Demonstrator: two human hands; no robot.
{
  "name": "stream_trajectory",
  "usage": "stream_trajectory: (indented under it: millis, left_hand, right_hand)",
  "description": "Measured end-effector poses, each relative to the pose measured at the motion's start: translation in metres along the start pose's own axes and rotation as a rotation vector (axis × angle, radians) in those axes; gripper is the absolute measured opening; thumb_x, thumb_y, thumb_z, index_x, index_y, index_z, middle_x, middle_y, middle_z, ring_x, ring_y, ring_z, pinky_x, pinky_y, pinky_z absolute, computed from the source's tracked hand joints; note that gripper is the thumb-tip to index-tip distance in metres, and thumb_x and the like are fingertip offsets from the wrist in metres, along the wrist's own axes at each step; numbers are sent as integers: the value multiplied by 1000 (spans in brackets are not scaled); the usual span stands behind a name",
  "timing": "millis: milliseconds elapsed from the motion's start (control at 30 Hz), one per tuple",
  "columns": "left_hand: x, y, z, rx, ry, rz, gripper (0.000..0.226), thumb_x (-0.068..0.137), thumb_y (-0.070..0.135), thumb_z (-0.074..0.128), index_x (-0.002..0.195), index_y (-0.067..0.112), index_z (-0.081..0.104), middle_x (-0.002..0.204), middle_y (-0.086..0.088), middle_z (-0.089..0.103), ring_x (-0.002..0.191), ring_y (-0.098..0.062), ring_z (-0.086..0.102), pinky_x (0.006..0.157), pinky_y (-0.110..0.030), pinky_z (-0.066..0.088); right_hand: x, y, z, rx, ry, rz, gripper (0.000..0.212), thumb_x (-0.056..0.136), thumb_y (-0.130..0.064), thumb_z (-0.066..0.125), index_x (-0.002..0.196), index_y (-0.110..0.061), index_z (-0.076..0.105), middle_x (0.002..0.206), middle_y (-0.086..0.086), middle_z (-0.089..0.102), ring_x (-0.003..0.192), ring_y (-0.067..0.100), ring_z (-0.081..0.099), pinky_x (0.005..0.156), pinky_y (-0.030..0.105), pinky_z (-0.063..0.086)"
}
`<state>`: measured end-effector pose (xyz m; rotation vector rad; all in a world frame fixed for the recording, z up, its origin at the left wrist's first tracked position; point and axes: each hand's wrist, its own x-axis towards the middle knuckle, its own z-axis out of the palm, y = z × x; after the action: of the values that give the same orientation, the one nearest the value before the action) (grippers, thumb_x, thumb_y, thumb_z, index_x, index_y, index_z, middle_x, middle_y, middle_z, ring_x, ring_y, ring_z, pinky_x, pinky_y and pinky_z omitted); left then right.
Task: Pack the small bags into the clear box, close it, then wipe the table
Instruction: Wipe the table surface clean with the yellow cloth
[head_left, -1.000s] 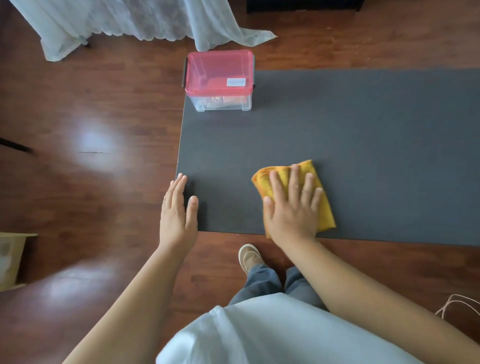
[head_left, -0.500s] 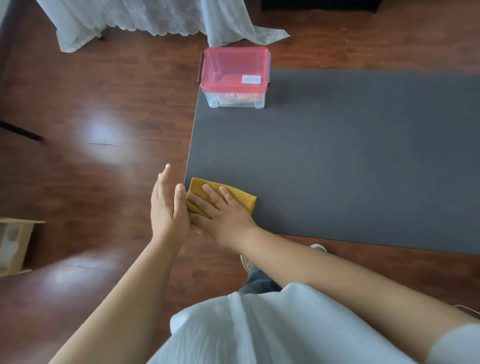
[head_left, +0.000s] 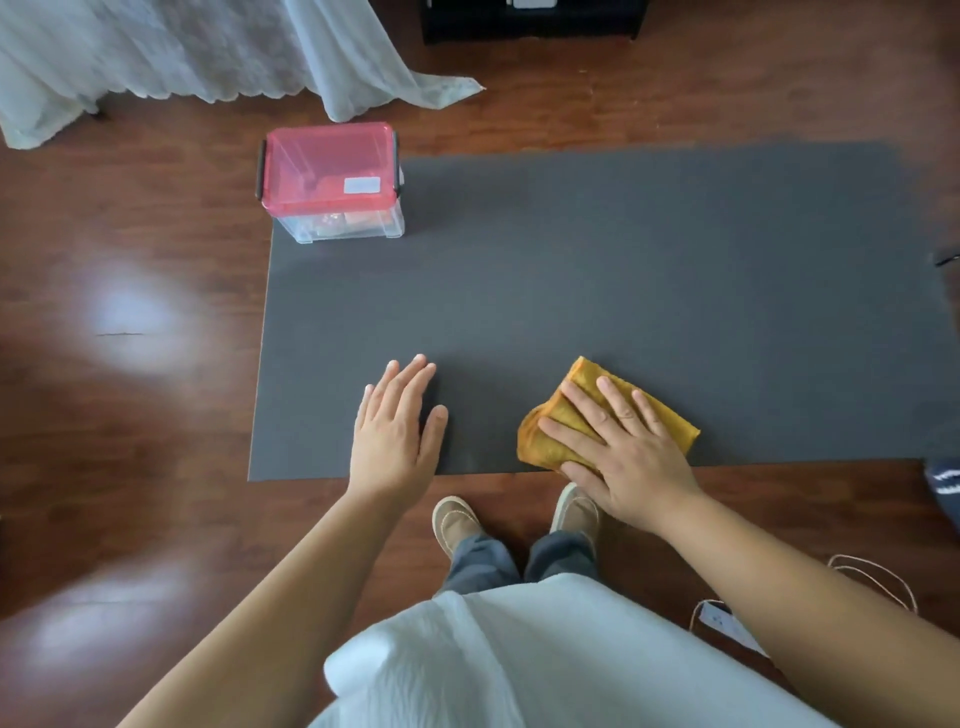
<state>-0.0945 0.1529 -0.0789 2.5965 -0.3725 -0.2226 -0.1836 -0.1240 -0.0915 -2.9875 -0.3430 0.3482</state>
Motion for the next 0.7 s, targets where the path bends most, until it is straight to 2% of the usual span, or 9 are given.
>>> stream_trajectory:
  millis: [233, 400, 567, 633, 700]
  left_hand:
    - [13, 49, 21, 60, -53, 74, 51, 98, 42, 28, 142, 19, 44, 154, 4, 36, 147, -22, 20, 119, -44, 13]
    - [13, 92, 45, 77, -119, 154, 52, 99, 44, 26, 141, 20, 46, 154, 5, 36, 147, -20, 18, 120, -43, 12]
    - [17, 141, 75, 72, -163, 217, 53, 98, 44, 27, 140, 19, 48, 153, 4, 39, 147, -21, 21, 120, -44, 12]
    - [20, 158, 85, 76, -177, 245, 53, 99, 45, 25, 141, 20, 47, 153, 5, 38, 147, -21, 19, 120, -44, 11]
    - [23, 173, 94, 88, -186, 275, 53, 99, 46, 24, 141, 21, 45, 154, 6, 36, 148, -19, 17, 120, -43, 9]
  right_hand:
    - [-70, 114, -3, 17, -3, 253, 53, 97, -57, 17, 148, -45, 23, 162, -3, 19, 149, 28, 12, 117, 54, 15]
    - [-98, 170, -9, 67, -22, 394, 58, 95, -63, 13, 147, -44, 32, 163, -5, 13, 150, 28, 8, 117, 57, 15]
    - [-98, 208, -13, 147, -49, 520, 57, 82, -78, 20, 135, -71, 0, 157, -22, -20, 149, 23, -10, 117, 56, 1]
    - [-93, 218, -16, 166, -78, 548, 61, 78, -82, 20, 133, -73, -6, 157, -22, -24, 147, 22, -15, 117, 55, -2]
    - [-86, 227, -17, 178, -73, 599, 66, 78, -82, 20, 138, -68, -4, 159, -19, -21, 147, 22, -16, 117, 55, -3]
